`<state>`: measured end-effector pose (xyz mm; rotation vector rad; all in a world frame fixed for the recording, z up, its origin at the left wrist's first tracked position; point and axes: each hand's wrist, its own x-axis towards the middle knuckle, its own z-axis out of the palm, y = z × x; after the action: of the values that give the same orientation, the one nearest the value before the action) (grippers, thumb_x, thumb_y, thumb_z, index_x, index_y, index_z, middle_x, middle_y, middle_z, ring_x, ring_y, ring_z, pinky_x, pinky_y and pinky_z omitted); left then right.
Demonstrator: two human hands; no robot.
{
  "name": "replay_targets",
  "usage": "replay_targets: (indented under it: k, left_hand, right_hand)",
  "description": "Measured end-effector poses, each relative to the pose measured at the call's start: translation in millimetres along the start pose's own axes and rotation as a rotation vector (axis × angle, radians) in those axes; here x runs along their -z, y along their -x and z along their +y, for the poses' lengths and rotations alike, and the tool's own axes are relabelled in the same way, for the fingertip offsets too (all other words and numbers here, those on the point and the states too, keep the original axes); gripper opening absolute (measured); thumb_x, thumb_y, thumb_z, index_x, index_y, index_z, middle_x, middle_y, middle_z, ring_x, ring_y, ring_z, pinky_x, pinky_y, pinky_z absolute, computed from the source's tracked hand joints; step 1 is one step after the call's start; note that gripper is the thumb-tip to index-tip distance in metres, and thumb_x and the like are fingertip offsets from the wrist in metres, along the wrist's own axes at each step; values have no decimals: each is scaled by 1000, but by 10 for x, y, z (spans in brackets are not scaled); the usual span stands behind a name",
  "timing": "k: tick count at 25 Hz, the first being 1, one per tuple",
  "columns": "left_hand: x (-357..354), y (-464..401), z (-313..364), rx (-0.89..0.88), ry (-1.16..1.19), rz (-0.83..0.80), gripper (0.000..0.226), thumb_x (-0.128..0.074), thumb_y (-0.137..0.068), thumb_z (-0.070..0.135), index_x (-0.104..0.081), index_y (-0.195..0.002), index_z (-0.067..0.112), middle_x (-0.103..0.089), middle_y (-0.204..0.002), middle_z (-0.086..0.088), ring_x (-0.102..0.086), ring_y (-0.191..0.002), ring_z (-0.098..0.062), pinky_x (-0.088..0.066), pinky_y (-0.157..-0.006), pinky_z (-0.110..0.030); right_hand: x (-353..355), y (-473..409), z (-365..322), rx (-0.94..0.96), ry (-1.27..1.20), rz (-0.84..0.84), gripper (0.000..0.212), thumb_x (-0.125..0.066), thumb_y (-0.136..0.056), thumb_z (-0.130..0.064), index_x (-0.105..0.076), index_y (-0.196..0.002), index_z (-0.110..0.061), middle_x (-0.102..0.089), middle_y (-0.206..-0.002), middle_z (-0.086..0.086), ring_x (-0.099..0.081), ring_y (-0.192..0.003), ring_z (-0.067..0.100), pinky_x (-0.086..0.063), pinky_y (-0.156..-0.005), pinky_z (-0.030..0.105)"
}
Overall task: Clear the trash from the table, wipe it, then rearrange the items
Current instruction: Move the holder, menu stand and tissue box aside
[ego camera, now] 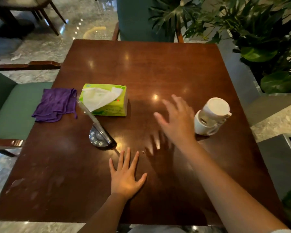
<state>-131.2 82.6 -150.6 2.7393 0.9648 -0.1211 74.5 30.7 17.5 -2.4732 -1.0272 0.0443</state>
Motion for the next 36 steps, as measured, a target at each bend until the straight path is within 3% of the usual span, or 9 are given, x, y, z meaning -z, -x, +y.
replay_targets:
  k: [3,6,10,17,19,23,26,30,36]
  left_hand:
    - [15,2,-22,-8,24,-14,79,-39,-77,70,-23,-146,35,-15,-158,-1,-4,-145,-22,11,-109,-56]
    - [33,7,-34,-22,76,-32,72,-41,-75,68,-41,-138,32,-38,-149,-4,-19,-142,-27,3,-111,-62]
    - [43,12,-37,-18,104,-19,72,-36,-78,69,-27,-143,40,-34,-151,5,-13,-144,-23,18,-110,-57]
    - [39,-3,-47,-31,71,-28,76,-31,-77,71,-28,-144,35,-23,-156,0,3,-145,-23,26,-106,-54]
    - [27,-11,-45,-26,26,-25,78,-32,-76,72,-26,-145,34,-17,-158,-1,8,-144,-23,23,-107,-55]
    - [46,-6,-38,-20,7,-27,81,-36,-76,71,-22,-146,33,-15,-157,-4,-3,-145,-28,8,-108,-59]
    - [30,8,-49,-8,-13,-10,82,-32,-78,72,-12,-147,35,-5,-157,-2,12,-143,-21,13,-108,-58]
    - [18,8,-38,-5,-64,-43,82,-17,-77,76,9,-145,39,15,-157,1,30,-138,-16,21,-106,-57]
    - [99,-8,1,-20,-7,15,80,-41,-72,71,-38,-141,30,-30,-151,-4,7,-143,-15,6,-107,-53]
  right_hand:
    - [-162,-88,-884,287,-147,-43,56,-60,-81,-48,-51,-129,-19,-48,-138,10,-42,-126,29,-37,-98,44]
    - [-349,-84,-1412,461,-43,-132,68,-61,-82,-44,-34,-140,-23,-33,-149,10,-32,-133,28,-33,-101,43]
    - [-569,-67,-1532,588,128,-190,68,-54,-88,-17,-17,-145,-16,-18,-155,7,-29,-134,25,-38,-101,37]
    - [-622,-127,-1448,459,20,-200,44,-51,-83,5,-49,-126,-5,-42,-138,18,-56,-100,38,-52,-68,44]
    - [-599,-206,-1384,407,-22,-161,35,-51,-83,4,-57,-117,-4,-54,-117,16,-59,-91,38,-49,-66,40]
    - [-301,-271,-1170,375,-281,10,31,-59,-80,7,-66,-109,-3,-66,-106,16,-64,-89,33,-56,-73,42]
    - [120,-369,-817,359,-327,242,32,-62,-76,10,-69,-103,-6,-71,-94,15,-66,-82,28,-54,-71,30]
    - [593,-680,-281,196,-300,446,29,-60,-81,4,-69,-107,-8,-71,-106,9,-62,-94,12,-41,-80,6]
    - [651,-1005,474,103,-98,474,28,-53,-85,3,-68,-108,-3,-69,-111,13,-65,-100,26,-50,-87,32]
